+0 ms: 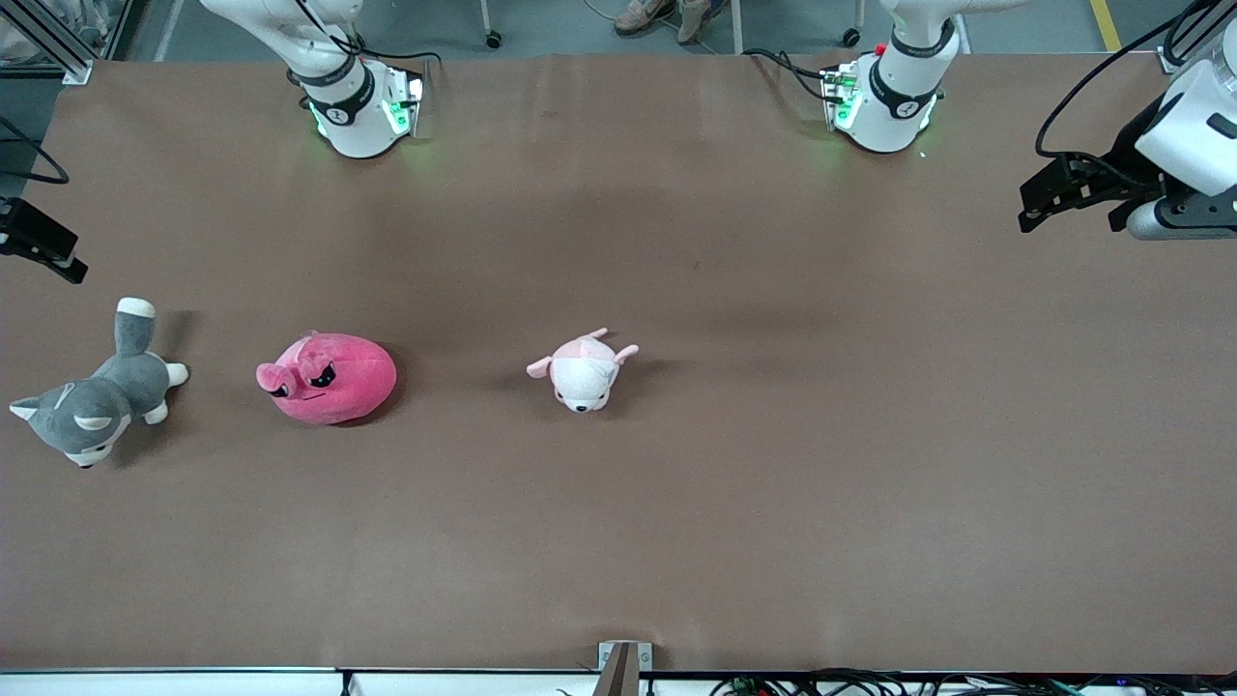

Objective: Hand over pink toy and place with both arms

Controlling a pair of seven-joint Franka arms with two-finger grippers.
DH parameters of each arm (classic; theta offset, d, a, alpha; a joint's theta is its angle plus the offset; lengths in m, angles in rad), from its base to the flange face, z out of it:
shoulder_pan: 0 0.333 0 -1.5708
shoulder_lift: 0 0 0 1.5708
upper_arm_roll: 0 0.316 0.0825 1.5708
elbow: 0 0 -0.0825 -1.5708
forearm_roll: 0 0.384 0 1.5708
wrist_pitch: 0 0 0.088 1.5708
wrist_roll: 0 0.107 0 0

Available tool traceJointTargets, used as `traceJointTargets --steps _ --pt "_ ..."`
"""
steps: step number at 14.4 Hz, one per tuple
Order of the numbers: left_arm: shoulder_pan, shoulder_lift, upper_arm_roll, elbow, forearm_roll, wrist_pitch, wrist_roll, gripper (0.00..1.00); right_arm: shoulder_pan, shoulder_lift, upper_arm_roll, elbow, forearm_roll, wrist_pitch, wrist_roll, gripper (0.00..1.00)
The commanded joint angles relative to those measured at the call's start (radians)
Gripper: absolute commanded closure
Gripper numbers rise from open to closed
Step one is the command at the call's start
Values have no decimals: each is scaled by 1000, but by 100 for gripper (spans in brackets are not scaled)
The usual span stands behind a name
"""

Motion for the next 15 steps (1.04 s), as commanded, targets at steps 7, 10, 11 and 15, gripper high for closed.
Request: traceJointTargets --steps 7,10,11,15 --pt "-1 -10 4 6 -9 6 16 0 -4 -31 0 -52 8 12 12 0" --pt "-1 -10 4 6 -10 2 8 0 -4 -35 0 -53 8 12 11 0" --pt "-1 -10 2 6 -10 2 8 0 -4 -35 -1 -52 8 8 11 0" --pt "2 -10 2 5 -10 2 10 0 -4 -38 -1 -53 6 6 9 0"
